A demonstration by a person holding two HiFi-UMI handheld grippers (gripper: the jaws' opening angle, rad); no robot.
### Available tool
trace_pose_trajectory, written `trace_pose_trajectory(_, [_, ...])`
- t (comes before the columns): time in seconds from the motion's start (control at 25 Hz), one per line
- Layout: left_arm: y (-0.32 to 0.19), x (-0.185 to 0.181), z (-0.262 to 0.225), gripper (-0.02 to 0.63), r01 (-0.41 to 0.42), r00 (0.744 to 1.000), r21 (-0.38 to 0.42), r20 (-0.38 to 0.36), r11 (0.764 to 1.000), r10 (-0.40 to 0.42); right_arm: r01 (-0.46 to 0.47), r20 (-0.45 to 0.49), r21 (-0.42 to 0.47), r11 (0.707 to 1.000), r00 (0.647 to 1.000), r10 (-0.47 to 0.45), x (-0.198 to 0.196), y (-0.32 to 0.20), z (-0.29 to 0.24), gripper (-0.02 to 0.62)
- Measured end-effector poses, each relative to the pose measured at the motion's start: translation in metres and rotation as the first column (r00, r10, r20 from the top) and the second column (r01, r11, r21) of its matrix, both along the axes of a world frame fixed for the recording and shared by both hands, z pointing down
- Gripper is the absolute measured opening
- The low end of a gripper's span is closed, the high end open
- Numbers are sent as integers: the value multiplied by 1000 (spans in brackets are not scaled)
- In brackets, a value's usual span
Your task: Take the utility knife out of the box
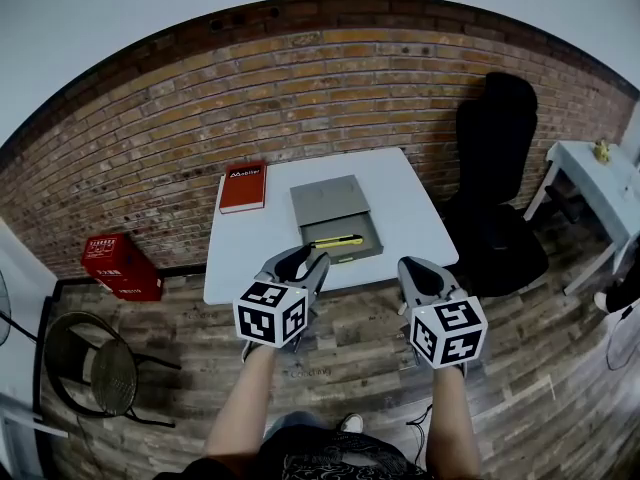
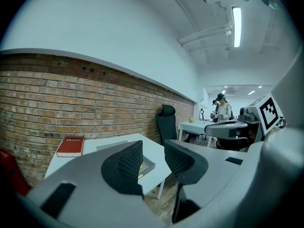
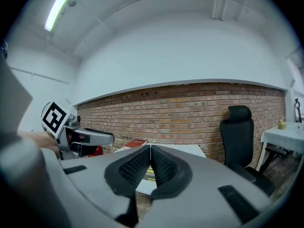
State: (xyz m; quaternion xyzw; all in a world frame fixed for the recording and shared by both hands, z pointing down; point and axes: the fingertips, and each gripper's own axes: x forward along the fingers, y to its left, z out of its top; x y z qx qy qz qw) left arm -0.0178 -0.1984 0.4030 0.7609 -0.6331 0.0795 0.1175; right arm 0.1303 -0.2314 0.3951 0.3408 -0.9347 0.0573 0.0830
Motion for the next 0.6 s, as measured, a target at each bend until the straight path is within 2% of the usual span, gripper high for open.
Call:
trace_pose_trajectory(0.32, [-17, -5, 9, 156, -19, 1000, -12, 7, 1000, 19, 14, -5, -1, 1000, 1000, -14, -6, -16, 4, 20])
trace_pose_trajectory(0.6, [-52, -17, 21, 156, -54, 998, -19, 31, 998, 54, 11, -22, -11, 1000, 1000, -11, -18, -44, 12, 20])
